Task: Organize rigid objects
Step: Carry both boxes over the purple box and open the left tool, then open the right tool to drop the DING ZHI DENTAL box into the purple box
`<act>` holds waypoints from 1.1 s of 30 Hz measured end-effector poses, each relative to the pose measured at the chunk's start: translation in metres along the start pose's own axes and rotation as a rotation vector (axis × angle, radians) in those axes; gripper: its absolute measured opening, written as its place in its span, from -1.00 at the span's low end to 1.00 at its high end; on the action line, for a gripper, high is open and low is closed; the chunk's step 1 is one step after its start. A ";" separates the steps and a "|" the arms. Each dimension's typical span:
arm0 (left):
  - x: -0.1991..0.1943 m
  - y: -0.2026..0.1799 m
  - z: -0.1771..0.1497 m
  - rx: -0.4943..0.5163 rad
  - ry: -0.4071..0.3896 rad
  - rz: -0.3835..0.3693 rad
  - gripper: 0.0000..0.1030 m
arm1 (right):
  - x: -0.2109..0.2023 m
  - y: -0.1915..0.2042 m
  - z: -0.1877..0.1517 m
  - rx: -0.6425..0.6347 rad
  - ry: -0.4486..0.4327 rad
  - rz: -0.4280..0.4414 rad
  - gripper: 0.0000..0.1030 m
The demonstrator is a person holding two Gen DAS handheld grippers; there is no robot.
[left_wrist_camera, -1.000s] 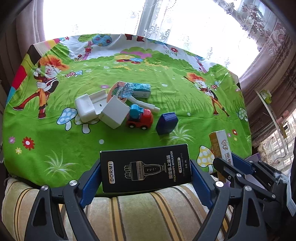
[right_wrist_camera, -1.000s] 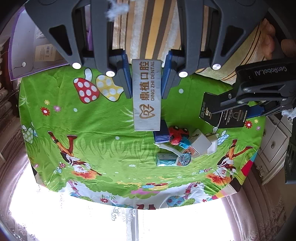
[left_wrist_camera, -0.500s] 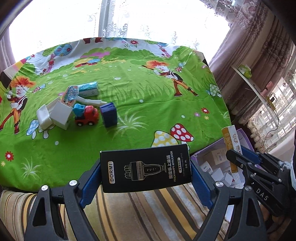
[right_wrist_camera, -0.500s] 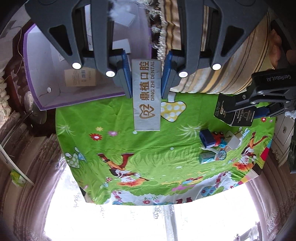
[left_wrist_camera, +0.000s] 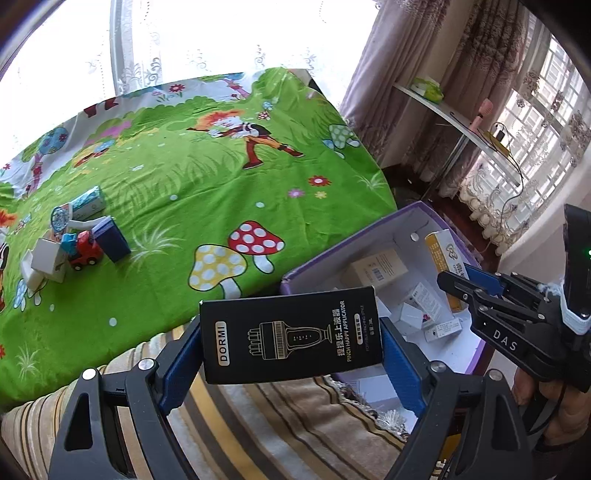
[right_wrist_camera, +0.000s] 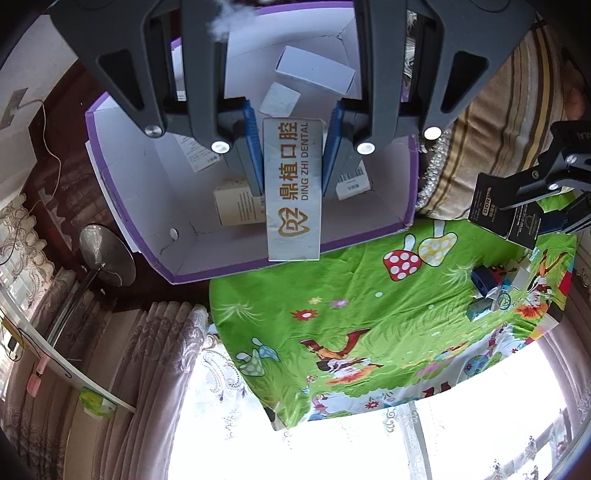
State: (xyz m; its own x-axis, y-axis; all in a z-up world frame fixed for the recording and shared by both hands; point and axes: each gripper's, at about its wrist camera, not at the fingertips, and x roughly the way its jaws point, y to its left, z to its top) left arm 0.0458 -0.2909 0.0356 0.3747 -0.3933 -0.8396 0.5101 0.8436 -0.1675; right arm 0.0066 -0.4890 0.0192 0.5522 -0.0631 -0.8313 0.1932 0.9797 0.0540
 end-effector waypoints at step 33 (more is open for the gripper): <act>-0.010 -0.033 -0.011 0.062 -0.022 -0.210 0.80 | -0.020 -0.059 -0.017 0.120 -0.026 -0.113 0.45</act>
State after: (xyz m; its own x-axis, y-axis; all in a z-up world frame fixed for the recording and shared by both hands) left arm 0.0168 -0.3111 0.0440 0.2715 -0.5660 -0.7784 0.6251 0.7187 -0.3045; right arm -0.0296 -0.5422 0.0235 0.5417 -0.1781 -0.8215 0.3501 0.9363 0.0279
